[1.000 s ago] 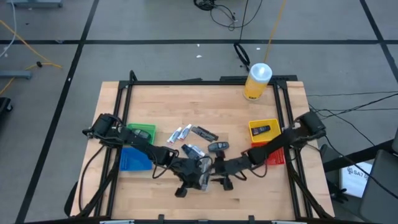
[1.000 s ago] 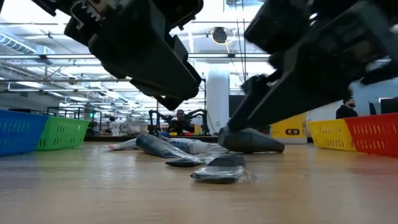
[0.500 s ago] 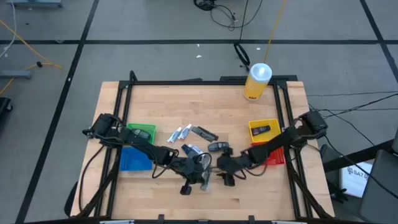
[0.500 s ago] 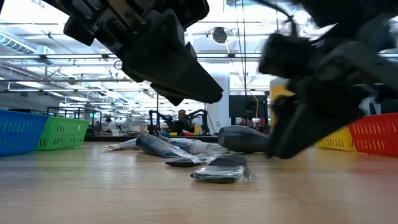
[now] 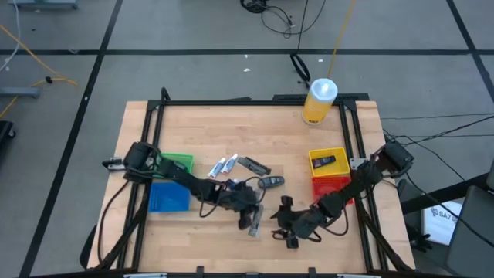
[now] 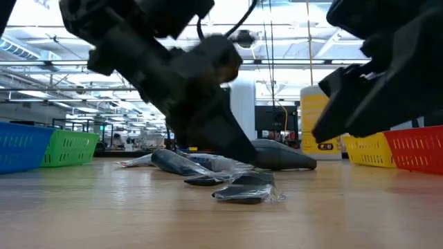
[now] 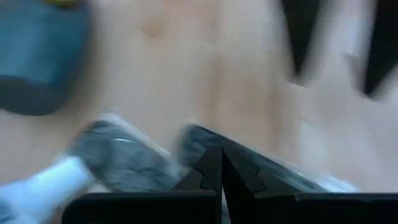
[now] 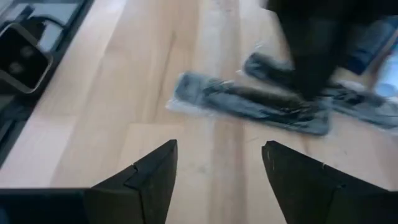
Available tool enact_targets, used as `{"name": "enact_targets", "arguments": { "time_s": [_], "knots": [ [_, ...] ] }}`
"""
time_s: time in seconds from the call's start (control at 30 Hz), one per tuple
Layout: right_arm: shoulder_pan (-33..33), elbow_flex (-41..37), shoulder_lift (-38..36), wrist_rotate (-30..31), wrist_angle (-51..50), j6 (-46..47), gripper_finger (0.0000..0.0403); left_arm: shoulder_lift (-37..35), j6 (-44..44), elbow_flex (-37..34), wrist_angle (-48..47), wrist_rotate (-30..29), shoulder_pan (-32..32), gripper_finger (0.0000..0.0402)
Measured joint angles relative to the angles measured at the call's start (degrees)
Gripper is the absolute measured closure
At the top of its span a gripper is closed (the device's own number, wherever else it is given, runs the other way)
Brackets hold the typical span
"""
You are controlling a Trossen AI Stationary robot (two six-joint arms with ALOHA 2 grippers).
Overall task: Pick & Place Travel size toiletries
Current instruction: Put the black comb into the blue bin
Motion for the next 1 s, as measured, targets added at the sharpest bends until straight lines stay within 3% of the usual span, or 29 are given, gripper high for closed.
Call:
{"name": "enact_targets", "arguments": {
  "time_s": [0.1, 0.3, 0.43, 0.53, 0.6, 0.7, 0.9, 1.0],
  "knots": [
    [0.52, 0.0, -0.48, 0.07, 0.28, -1.04, 0.0196, 2.48, -2.42, 0.02, 3.16, -0.75, 1.28, 0.0398],
    [1.06, 0.0, -1.51, 0.09, 0.7, -2.13, 0.0213, 8.84, -2.21, 4.15, 13.51, 8.71, 2.68, 0.0398],
    [1.3, 0.0, -1.11, -0.06, 0.23, -2.19, 0.0218, 8.6, 4.44, 9.51, 9.36, 18.73, 1.78, 0.0399],
    [1.49, -0.64, -0.42, -0.32, 1.88, -2.88, 0.0222, 5.44, 10.3, 11.79, 1.61, 19.57, -0.26, 0.0398],
    [1.02, -1.89, 0.58, -2.89, 2.84, -3.78, 0.0229, 3.05, 13.77, 12.54, -4.72, 17.6, -1.78, 0.04],
    [-1.14, -3.12, 3.59, -10.01, 7.05, -5.06, 0.0249, -0.39, 15.66, 12.6, -15.89, 9.46, -3.84, 0.0397],
    [-5.33, -2.48, 9.8, -19.88, 18.9, -6.42, 0.0328, -7.89, 9.73, 12.61, -34.35, -9.22, -5.75, 0.04],
    [-6.62, 0.18, 12.81, -22.44, 21.17, -7.54, 0.0377, -10.49, 6.0, 12.32, -41.77, -15.59, -7.1, 0.0394]
  ]
}}
